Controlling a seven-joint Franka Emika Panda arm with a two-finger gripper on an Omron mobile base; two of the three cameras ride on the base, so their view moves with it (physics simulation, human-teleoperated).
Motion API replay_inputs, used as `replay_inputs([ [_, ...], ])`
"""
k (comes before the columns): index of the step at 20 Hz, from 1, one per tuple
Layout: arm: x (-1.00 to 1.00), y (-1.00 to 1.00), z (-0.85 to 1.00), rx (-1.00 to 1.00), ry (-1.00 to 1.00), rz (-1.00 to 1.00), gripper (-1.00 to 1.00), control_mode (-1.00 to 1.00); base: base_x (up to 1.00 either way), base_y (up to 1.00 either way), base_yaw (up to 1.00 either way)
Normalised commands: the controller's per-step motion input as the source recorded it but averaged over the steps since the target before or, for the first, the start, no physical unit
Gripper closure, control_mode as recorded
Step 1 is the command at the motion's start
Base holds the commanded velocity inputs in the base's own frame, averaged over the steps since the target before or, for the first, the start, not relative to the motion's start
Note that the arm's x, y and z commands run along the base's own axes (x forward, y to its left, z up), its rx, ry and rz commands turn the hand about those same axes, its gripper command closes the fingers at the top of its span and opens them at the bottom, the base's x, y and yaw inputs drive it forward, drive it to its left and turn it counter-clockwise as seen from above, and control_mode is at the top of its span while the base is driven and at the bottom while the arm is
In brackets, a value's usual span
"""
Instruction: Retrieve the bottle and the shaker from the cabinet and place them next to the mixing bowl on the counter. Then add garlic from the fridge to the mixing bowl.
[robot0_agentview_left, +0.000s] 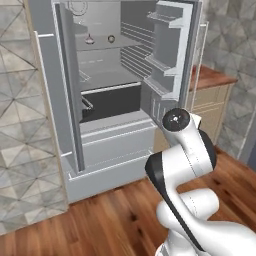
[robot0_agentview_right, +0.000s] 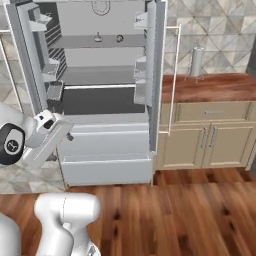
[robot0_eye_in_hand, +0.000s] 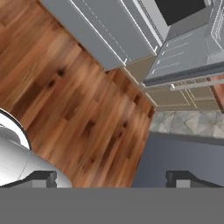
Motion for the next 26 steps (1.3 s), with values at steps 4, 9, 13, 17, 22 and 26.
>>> replay_inputs([
  [4, 0.0, 0.0, 0.0, 0.0, 0.0, 0.0, -1.0, 1.0, 0.7, 0.0, 0.01],
  [9, 0.0, 0.0, 0.0, 0.0, 0.0, 0.0, -1.0, 1.0, 0.72, 0.0, 0.03],
  [13, 0.0, 0.0, 0.0, 0.0, 0.0, 0.0, -1.0, 1.0, 0.66, 0.0, 0.05],
  [17, 0.0, 0.0, 0.0, 0.0, 0.0, 0.0, -1.0, 1.0, 0.51, -0.05, 0.06],
  [22, 0.0, 0.0, 0.0, 0.0, 0.0, 0.0, -1.0, 1.0, 0.42, -0.14, 0.05],
  [26, 0.0, 0.0, 0.0, 0.0, 0.0, 0.0, -1.0, 1.0, 0.3, -0.27, 0.04],
])
